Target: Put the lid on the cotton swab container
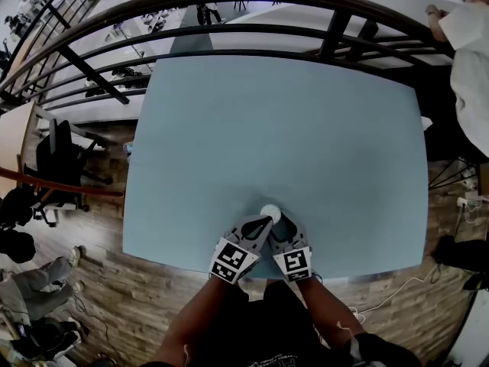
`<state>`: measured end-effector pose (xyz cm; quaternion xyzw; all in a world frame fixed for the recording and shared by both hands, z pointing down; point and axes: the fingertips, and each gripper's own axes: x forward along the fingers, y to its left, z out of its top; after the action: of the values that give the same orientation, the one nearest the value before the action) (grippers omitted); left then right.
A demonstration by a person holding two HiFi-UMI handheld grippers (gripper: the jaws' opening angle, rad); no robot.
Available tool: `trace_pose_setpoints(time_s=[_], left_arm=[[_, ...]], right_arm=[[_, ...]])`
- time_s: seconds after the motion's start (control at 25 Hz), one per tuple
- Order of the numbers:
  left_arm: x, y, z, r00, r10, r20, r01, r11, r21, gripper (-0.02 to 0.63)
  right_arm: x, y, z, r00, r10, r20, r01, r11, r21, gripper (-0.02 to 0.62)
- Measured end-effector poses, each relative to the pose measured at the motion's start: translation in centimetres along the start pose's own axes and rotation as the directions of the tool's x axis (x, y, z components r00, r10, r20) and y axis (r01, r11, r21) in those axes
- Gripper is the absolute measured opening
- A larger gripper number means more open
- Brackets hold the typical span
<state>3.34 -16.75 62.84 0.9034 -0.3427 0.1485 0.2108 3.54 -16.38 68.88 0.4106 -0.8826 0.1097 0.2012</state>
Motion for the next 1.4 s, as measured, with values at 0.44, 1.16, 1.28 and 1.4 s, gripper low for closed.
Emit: trace_pose_setpoints(time_s=[0.44,1.16,1.28,1.4], left_arm=[[0.8,-0.3,-0.7,1.0,-0.014,-0.005,0.014,1.0,-0.003,0.011],[0.9,-0.6,-1.4,1.0,-0.007,-0.019,0.009,0.993,0.119,0.009],[0.8,-0.7,-1.4,1.0,-0.01,-0.015,0.011,0.994,0.107,0.009],[0.6,-0.4,-1.4,1.0,0.003,-0.007,-0.002,0.995,0.097,0.009]], right_arm=[[0.2,0.1,0.3,0.999,0.016,0.049,-0.017,0.999,0.027,0.235],[0.2,0.3,0.3,0.999,0.016,0.031,-0.017,0.999,0.044,0.236],[0.1,0.4,0.2,1.0,0.016,0.024,-0.017,1.0,0.022,0.236],[0.4,0.6,0.3,0.999,0.015,0.041,-0.016,0.999,0.032,0.236]])
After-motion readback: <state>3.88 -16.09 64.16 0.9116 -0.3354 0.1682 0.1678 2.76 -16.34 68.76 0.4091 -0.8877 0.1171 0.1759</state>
